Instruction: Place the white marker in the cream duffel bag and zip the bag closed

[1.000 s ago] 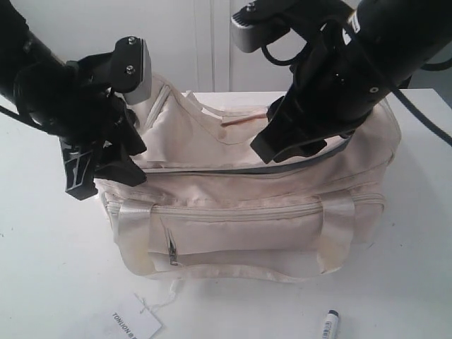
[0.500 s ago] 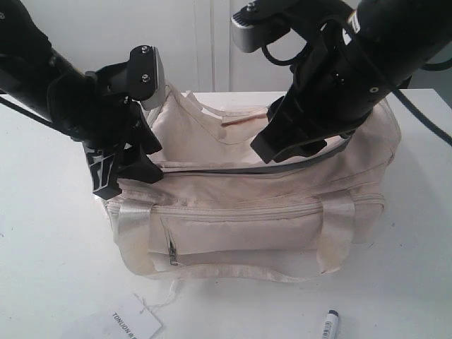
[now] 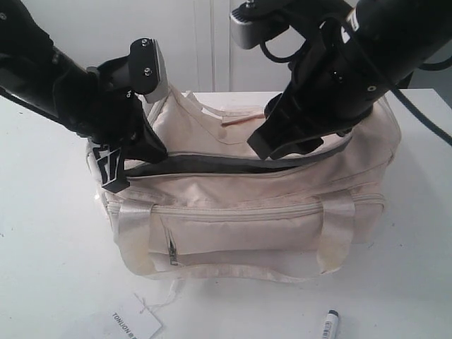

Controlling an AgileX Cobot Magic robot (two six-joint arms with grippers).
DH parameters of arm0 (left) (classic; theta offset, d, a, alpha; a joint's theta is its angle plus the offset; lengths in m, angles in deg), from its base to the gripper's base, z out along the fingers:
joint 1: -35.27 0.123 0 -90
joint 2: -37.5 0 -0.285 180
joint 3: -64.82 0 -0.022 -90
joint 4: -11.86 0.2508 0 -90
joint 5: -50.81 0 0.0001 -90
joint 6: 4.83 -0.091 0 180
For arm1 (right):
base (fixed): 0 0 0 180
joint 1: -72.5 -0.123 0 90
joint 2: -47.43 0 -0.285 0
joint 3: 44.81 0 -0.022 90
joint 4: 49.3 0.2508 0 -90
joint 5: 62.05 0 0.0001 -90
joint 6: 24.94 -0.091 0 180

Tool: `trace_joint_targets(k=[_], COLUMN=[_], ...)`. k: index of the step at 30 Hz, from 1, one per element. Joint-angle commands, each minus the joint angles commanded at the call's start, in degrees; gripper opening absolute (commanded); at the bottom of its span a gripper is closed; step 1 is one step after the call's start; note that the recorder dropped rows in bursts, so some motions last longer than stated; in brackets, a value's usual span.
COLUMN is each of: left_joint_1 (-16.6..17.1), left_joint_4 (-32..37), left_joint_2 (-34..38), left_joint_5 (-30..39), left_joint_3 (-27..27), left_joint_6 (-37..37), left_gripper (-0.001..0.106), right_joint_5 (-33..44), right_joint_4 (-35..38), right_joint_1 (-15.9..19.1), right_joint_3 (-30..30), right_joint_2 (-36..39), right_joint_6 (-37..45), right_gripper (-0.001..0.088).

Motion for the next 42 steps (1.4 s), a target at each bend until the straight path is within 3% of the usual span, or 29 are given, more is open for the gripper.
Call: trace_joint_targets(k=[7, 11, 16, 21, 26, 33, 42], left_joint_1=[0.0, 0.0, 0.0, 0.0, 0.0, 0.0, 0.0], left_joint_4=[-0.1, -0.3, -0.3, -0.3, -1.1, -1.5, -1.5], left_joint_2=[-0.2, -0.4, -0.4, -0.4, -0.4, -0.4, -0.4], left_joint_5=[-4.1, -4.1, -1.8, 3.1, 6.2, 6.9, 6.8], left_joint_3=[1.5, 3.7, 6.6, 10.1, 12.5, 13.4, 13.4], left_joint_6=[1.1, 3.7, 8.4, 10.4, 12.5, 14.0, 15.4], left_gripper=[0.000, 0.000, 0.000, 0.000, 0.000, 0.000, 0.000], right_joint_5=[-1.5, -1.5, -1.5, -2.1, -5.3, -13.2, -21.1], right_joint_4=[0.3, 5.0, 11.2, 12.3, 13.3, 23.5, 25.9], right_joint_1=[0.0, 0.0, 0.0, 0.0, 0.0, 0.0, -0.2], right_joint_3=[0.0, 0.0, 0.0, 0.1, 2.6, 6.9, 10.7], right_joint_2=[0.0, 0.0, 0.0, 0.1, 0.1, 0.1, 0.1], right_joint_6=[1.5, 8.4, 15.8, 18.6, 20.3, 35.0, 39.3], right_gripper=[0.0425, 0.0418, 0.0390, 0.0390, 0.0390, 0.0393, 0.0493])
